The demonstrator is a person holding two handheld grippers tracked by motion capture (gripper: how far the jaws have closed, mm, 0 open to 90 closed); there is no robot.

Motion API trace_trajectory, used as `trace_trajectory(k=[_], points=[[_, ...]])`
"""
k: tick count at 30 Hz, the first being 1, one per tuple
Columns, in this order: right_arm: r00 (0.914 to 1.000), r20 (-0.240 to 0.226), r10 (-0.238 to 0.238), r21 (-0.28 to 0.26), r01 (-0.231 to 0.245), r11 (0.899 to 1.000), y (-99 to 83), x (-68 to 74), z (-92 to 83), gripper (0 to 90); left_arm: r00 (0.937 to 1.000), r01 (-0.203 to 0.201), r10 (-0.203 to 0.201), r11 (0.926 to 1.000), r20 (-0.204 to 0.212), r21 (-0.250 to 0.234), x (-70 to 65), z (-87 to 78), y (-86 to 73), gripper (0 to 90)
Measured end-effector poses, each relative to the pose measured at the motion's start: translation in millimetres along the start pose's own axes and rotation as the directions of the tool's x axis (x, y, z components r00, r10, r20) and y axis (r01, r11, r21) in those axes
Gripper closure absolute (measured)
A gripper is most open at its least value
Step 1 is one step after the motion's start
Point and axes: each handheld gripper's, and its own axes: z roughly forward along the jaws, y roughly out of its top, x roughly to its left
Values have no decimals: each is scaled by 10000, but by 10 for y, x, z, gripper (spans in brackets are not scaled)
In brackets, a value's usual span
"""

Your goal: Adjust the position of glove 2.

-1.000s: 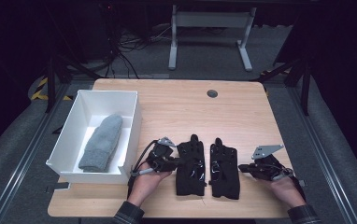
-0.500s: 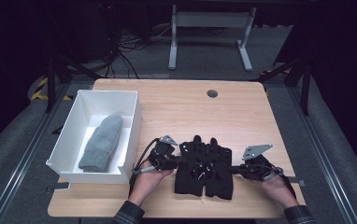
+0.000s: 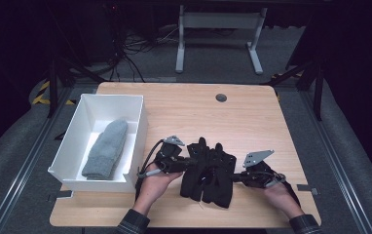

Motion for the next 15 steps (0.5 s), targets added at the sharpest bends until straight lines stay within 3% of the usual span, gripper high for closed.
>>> trace_trajectory(k=[15], points=[[9995, -186, -274, -40, 273, 9996, 153, 103, 154, 900, 9999, -103, 103, 9999, -18, -116, -9, 6, 114, 831]])
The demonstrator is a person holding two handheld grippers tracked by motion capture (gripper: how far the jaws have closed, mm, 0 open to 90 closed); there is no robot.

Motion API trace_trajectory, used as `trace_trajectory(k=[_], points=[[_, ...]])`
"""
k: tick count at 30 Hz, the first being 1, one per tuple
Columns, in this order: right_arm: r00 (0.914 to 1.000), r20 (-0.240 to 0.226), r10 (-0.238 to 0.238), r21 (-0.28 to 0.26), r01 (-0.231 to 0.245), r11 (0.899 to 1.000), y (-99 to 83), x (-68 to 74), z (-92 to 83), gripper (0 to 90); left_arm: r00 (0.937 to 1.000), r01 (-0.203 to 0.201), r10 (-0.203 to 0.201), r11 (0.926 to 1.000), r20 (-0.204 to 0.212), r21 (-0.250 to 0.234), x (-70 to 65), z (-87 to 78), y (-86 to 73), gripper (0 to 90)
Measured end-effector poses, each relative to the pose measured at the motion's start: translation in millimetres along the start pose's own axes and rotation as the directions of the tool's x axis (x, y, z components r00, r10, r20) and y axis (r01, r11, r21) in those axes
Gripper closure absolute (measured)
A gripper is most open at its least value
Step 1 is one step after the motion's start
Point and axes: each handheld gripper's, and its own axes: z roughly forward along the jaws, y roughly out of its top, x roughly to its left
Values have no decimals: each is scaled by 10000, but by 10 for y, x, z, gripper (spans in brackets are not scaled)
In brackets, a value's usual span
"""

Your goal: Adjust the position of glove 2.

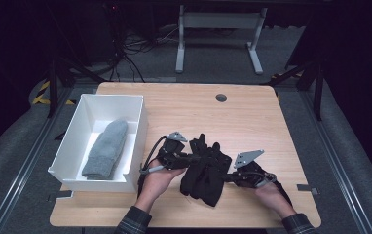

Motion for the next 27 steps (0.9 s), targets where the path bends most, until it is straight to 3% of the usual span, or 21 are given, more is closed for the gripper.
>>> trace_trajectory(k=[12, 27], points=[[9997, -75, -215, -8, 215, 9998, 116, 66, 113, 900, 10000, -61, 61, 10000, -17, -48, -25, 4, -4, 830], [9990, -213, -381, -73, 380, 9993, 200, 127, 190, 900, 9998, -200, 199, 9995, 48, 234, -74, 102, -21, 828]])
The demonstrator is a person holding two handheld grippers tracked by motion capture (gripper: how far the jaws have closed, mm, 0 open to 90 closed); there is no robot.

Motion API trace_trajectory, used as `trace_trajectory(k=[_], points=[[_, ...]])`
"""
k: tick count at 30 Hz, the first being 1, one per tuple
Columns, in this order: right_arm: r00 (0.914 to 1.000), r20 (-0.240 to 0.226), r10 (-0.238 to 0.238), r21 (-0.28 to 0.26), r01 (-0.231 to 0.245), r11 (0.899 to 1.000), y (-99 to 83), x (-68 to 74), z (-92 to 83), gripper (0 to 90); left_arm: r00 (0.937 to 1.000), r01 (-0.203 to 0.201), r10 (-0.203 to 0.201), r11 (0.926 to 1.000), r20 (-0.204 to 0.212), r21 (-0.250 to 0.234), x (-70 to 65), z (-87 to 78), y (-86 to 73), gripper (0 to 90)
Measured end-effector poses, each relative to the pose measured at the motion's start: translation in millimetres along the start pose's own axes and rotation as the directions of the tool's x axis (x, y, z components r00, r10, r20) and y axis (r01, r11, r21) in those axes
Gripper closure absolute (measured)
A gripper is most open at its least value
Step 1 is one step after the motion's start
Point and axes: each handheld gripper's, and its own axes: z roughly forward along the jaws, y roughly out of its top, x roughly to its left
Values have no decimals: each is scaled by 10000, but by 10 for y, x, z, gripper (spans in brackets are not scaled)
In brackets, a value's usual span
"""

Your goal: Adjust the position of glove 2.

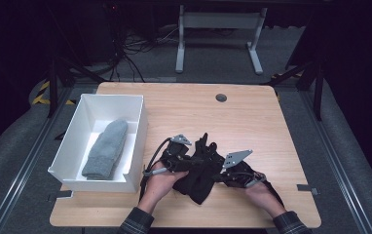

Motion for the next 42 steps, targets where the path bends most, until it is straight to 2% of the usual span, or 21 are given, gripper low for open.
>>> trace_trajectory(k=[19, 31, 35, 38, 42], points=[[9999, -41, -102, 20, 102, 9999, 28, 23, 26, 900, 9996, -276, 275, 9988, 50, 400, -97, 163, -28, 821], [10000, -1, -15, -65, 15, 10000, 2, -1, -36, 900, 9988, -460, 459, 9989, 142, 57, -155, 159, -21, 770], [10000, 45, -6, -88, 6, 10000, -9, -12, -59, 900, 9979, -521, 535, 9979, 362, -383, -182, 92, 1, 756], [9999, 147, 83, -111, -81, 9999, -47, -29, -124, 900, 9979, -517, 537, 9972, 361, -546, -177, 49, 8, 805], [9989, 376, 275, -197, -268, 9994, -138, -87, -230, 900, 9987, -489, 494, 9983, 157, -305, -147, 72, -6, 867]])
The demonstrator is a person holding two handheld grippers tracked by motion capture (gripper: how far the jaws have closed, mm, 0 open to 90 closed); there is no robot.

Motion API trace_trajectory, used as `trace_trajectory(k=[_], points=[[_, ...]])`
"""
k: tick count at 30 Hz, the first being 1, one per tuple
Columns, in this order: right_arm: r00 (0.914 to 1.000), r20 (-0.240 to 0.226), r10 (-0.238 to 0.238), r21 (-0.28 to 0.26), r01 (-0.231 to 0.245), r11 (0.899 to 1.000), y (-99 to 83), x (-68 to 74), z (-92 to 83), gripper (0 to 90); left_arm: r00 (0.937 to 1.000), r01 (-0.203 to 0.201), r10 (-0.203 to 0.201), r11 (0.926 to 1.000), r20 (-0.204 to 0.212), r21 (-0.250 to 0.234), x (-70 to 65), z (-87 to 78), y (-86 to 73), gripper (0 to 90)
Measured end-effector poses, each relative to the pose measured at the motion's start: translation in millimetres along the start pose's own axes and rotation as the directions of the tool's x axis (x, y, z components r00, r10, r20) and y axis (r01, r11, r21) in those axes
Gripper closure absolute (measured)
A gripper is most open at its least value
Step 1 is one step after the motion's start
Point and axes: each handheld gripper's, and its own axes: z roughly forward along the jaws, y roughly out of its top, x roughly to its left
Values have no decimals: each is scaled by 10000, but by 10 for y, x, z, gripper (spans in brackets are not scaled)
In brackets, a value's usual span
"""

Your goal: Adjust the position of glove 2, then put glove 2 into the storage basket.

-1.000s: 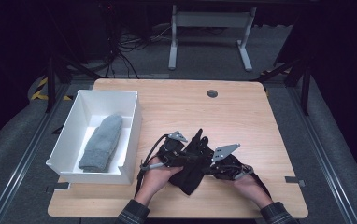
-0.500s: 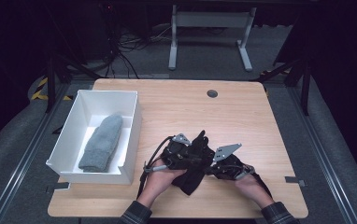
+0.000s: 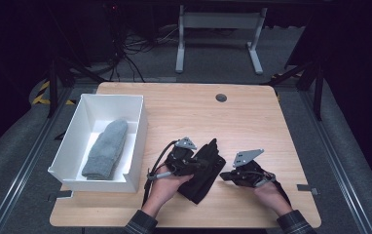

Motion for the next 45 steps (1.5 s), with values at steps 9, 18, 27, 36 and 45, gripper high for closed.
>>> trace_trajectory(k=[9, 18, 27, 36, 45], points=[[9939, 957, 556, -103, -549, 9984, -212, -191, -206, 647, 10000, -70, 71, 9973, -11, 732, -26, 224, -50, 871], [9646, 2218, 1429, -429, -1367, 9897, -370, -412, -255, 333, 9980, -550, 595, 9855, -233, 1602, -135, 491, -100, 871], [9602, 2415, 1403, -395, -1347, 9901, -385, -430, -166, 189, 9923, -895, 1054, 9729, -644, 2133, -211, 568, -113, 880], [9588, 2454, 1434, -657, -1311, 9892, -405, -429, -125, 116, 9926, -1205, 1205, 9645, 147, 2351, -407, 533, -171, 880], [9576, 2483, 1459, -929, -1264, 9876, -436, -424, -114, 100, 9918, -1133, 1253, 9522, -246, 2838, -395, 405, -328, 893]])
